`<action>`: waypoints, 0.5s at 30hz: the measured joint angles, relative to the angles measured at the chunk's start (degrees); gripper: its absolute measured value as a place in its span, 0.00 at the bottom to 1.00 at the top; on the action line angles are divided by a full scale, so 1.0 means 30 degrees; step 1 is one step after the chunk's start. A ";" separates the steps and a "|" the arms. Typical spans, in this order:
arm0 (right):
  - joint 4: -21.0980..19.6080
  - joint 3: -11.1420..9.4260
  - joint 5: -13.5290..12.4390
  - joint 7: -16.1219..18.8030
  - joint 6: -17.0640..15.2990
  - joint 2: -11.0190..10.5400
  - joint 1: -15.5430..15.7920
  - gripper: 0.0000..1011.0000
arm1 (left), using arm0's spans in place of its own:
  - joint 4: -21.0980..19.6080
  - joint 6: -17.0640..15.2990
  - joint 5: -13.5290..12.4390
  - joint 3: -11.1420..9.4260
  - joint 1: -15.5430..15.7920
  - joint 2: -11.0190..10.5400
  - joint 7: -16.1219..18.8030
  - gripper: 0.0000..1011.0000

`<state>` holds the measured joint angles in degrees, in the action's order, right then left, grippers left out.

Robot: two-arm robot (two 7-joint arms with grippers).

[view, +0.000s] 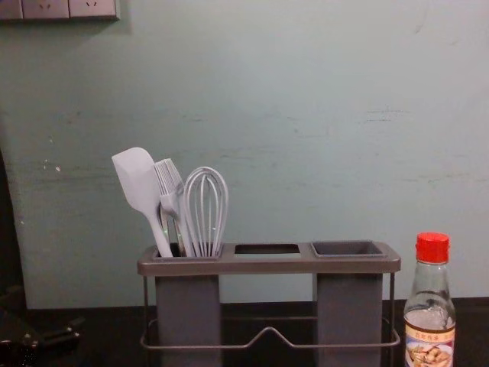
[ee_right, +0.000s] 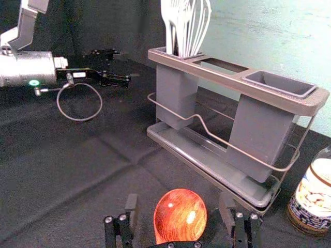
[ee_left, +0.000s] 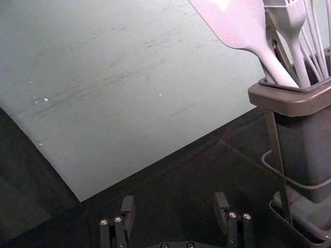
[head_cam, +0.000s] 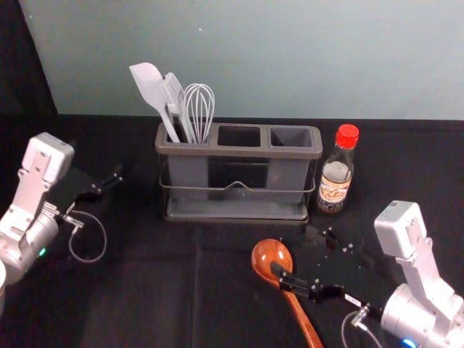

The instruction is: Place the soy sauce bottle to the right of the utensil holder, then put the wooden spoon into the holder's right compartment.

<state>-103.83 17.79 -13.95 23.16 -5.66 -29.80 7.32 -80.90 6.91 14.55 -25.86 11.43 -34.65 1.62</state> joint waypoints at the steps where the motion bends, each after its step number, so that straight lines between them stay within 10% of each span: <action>1: -0.0003 -0.0001 0.0001 -0.0001 -0.0006 -0.0001 0.0000 0.99 | 0.0000 -0.0001 0.0000 -0.0001 -0.0002 0.0000 0.0000 0.99; 9: 0.0000 -0.0006 0.0022 -0.0031 -0.0044 0.0025 -0.0018 0.99 | 0.0000 -0.0001 0.0000 0.0000 -0.0001 0.0000 0.0001 0.99; 15: -0.0294 0.0076 -0.0559 -0.0282 -0.2998 0.0164 -0.0421 0.99 | 0.0001 0.0000 0.0000 0.0001 -0.0002 0.0000 0.0001 0.99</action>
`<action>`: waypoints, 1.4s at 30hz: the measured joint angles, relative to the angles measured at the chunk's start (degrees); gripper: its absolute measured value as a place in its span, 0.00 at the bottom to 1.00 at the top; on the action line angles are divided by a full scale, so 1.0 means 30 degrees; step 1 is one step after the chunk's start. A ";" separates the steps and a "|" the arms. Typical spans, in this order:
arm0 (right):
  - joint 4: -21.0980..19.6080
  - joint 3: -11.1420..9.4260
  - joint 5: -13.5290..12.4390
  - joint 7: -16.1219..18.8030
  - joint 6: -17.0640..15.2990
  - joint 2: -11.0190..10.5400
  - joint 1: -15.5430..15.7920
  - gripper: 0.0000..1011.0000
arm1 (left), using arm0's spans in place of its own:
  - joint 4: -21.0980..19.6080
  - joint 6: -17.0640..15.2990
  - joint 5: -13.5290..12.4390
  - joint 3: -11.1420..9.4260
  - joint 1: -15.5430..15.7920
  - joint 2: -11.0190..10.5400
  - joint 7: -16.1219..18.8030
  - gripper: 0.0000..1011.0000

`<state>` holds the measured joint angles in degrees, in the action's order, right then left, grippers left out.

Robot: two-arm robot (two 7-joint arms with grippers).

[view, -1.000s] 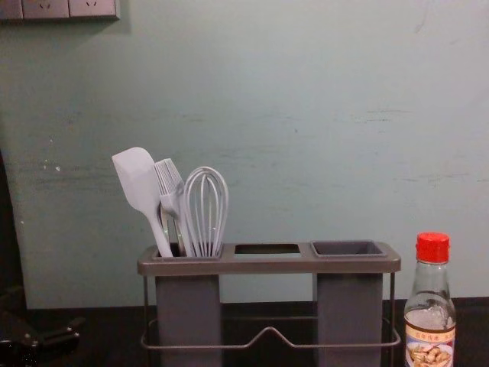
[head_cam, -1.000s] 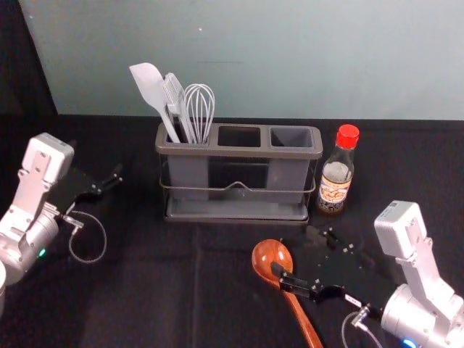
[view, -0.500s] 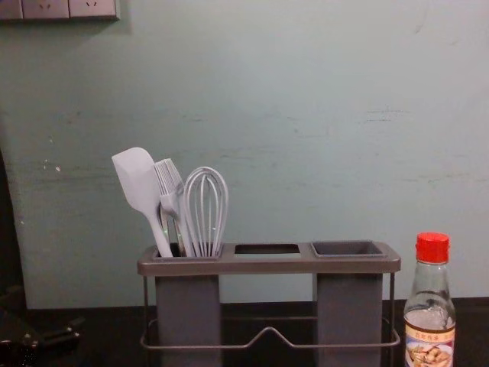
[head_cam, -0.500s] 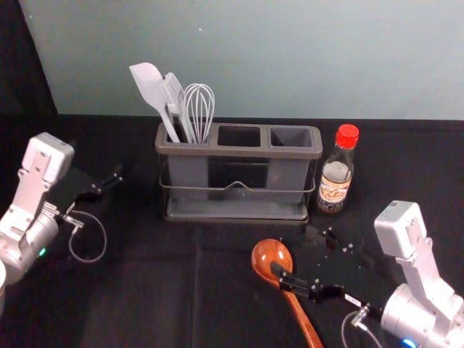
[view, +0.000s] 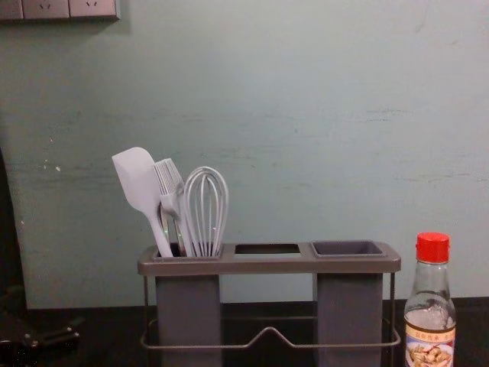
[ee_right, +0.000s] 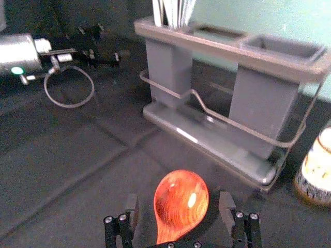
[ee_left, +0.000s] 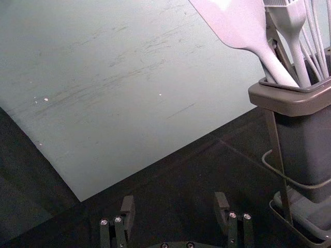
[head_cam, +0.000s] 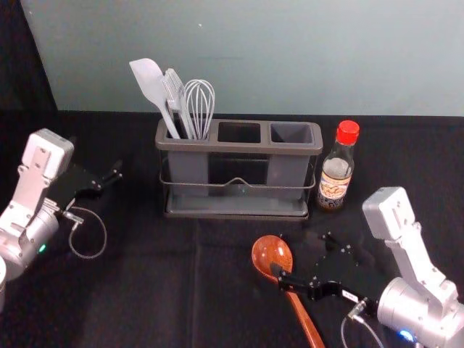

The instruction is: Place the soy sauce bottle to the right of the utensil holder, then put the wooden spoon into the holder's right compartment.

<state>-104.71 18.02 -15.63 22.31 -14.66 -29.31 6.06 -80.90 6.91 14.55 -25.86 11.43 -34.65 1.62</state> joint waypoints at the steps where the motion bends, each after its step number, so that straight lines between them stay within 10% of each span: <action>1: -0.0288 0.0002 -0.0191 -0.0097 -0.0980 -0.0072 -0.0045 0.99 | -0.0001 0.0000 0.0000 -0.0002 0.0000 0.0000 0.0000 0.99; 10: -0.2628 0.0477 -0.0471 -0.1156 -0.7192 -0.0500 -0.0745 0.99 | 0.0000 0.0000 0.0000 -0.0001 0.0000 0.0000 0.0000 0.99; 21: -0.3264 0.1876 0.0968 -0.3385 -1.3916 0.1758 -0.2775 0.99 | 0.0000 0.0001 -0.0001 -0.0001 0.0001 0.0000 0.0000 0.99; 42: -0.0045 0.2093 0.2088 -0.3927 -1.4630 0.4543 -0.4550 0.99 | -0.0001 0.0000 -0.0001 -0.0001 0.0001 0.0000 -0.0001 0.99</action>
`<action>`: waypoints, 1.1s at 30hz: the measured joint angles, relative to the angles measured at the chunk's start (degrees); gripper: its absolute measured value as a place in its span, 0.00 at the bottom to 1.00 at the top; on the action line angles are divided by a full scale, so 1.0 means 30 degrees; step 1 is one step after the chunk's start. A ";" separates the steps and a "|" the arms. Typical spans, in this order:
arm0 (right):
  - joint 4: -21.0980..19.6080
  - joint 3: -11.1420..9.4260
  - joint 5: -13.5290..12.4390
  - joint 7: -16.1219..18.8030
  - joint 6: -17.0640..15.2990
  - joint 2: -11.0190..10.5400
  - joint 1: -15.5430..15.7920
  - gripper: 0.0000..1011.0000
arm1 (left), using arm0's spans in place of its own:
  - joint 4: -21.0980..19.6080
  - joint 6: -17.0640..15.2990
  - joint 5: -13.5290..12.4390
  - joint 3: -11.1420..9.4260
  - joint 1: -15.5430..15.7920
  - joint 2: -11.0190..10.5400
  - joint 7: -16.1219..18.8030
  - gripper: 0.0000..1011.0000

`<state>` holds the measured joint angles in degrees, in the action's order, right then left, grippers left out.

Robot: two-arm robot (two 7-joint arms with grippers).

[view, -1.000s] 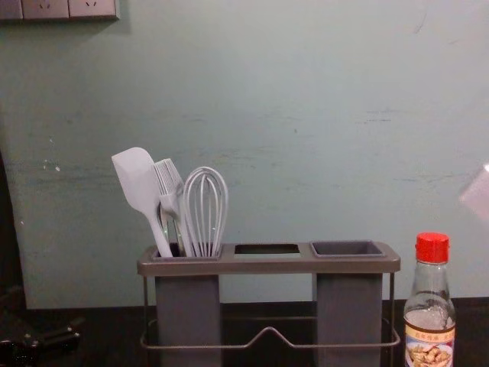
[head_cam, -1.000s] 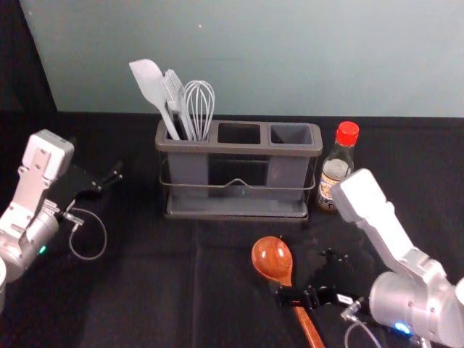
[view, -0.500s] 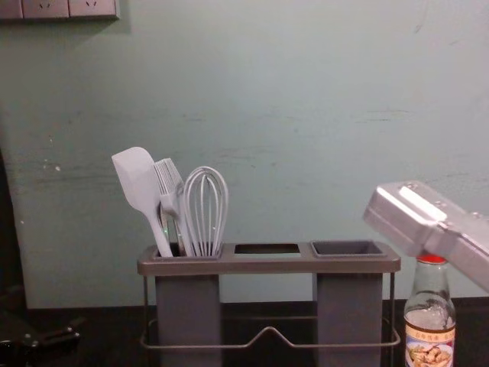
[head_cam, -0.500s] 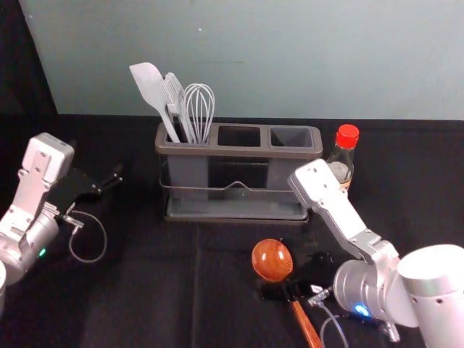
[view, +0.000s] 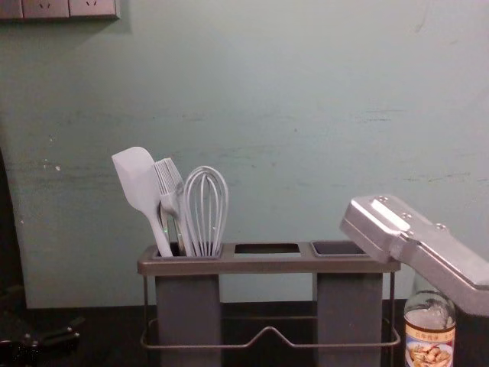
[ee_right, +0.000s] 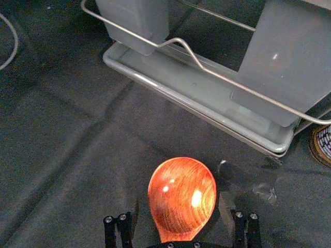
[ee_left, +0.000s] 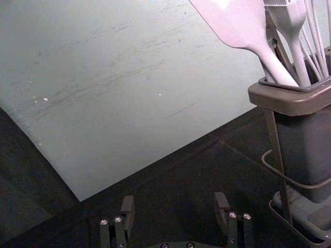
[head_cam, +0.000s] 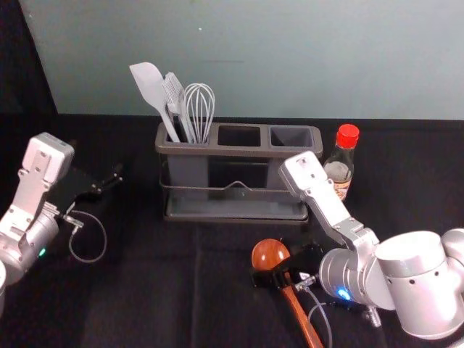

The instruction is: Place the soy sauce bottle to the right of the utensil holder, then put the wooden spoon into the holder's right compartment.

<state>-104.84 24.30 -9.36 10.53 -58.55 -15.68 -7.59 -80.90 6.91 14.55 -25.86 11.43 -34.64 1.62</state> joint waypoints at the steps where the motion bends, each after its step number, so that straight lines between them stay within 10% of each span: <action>1: 0.0158 -0.0004 0.0085 0.0001 -0.0047 0.0110 -0.0097 0.99 | 0.0001 0.0000 0.0000 0.0000 0.0000 0.0000 0.0000 0.99; 33: 0.1237 0.0275 0.1604 0.0778 -0.0884 0.0988 -0.0896 0.99 | 0.0001 0.0000 0.0000 0.0001 0.0000 0.0000 0.0001 0.99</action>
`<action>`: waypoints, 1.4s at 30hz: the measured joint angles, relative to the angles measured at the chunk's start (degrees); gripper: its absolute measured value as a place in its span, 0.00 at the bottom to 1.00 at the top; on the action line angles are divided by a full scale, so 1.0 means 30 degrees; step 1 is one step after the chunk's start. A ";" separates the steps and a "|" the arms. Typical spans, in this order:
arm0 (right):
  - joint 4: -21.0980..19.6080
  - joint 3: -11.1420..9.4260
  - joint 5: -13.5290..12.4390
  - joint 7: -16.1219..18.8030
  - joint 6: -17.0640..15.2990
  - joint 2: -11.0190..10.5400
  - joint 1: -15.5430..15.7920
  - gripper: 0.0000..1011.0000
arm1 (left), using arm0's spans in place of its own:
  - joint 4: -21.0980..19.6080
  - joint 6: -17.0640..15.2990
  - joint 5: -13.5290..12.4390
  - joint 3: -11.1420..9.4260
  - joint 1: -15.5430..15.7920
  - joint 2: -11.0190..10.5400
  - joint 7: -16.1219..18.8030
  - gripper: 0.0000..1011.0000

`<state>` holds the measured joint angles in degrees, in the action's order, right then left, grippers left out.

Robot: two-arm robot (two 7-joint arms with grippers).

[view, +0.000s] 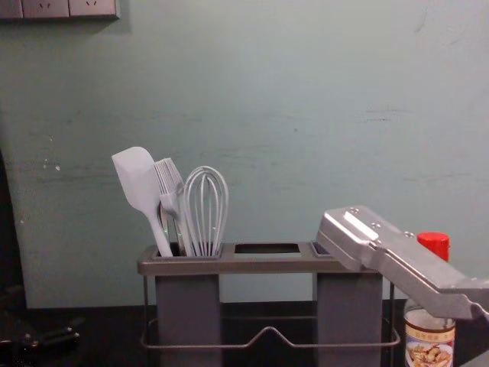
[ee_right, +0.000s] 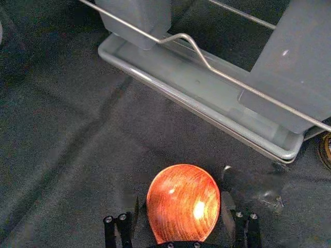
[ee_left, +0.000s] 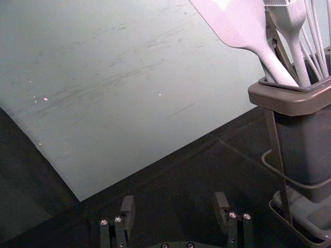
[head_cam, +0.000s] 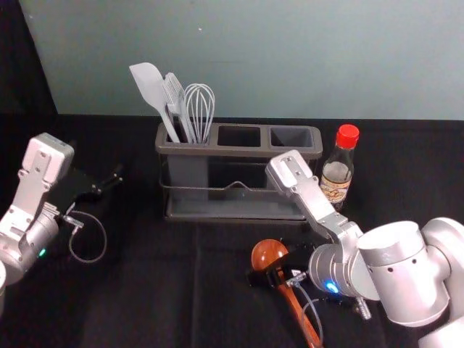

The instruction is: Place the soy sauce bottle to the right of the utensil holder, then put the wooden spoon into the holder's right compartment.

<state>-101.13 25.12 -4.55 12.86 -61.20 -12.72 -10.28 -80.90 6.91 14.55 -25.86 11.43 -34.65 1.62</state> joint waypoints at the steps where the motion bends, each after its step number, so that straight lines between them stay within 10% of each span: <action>1: 0.0021 0.0000 0.0061 0.0069 -0.0020 0.0015 -0.0006 0.99 | 0.0000 0.0000 0.0001 -0.0001 0.0000 0.0000 0.0000 0.99; 30: 0.0154 0.0016 0.1351 0.0941 -0.0223 0.0147 -0.0172 0.83 | 0.0000 0.0000 0.0001 -0.0001 0.0001 0.0000 0.0000 0.99; 42: -0.2931 0.0110 0.1337 0.3257 -0.0806 -0.2559 0.0247 0.83 | -0.0001 0.0000 0.0001 0.0000 0.0000 0.0000 -0.0001 0.99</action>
<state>-109.93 25.46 -0.54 22.64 -63.62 -20.40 -9.53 -80.90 6.91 14.55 -25.86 11.43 -34.65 1.62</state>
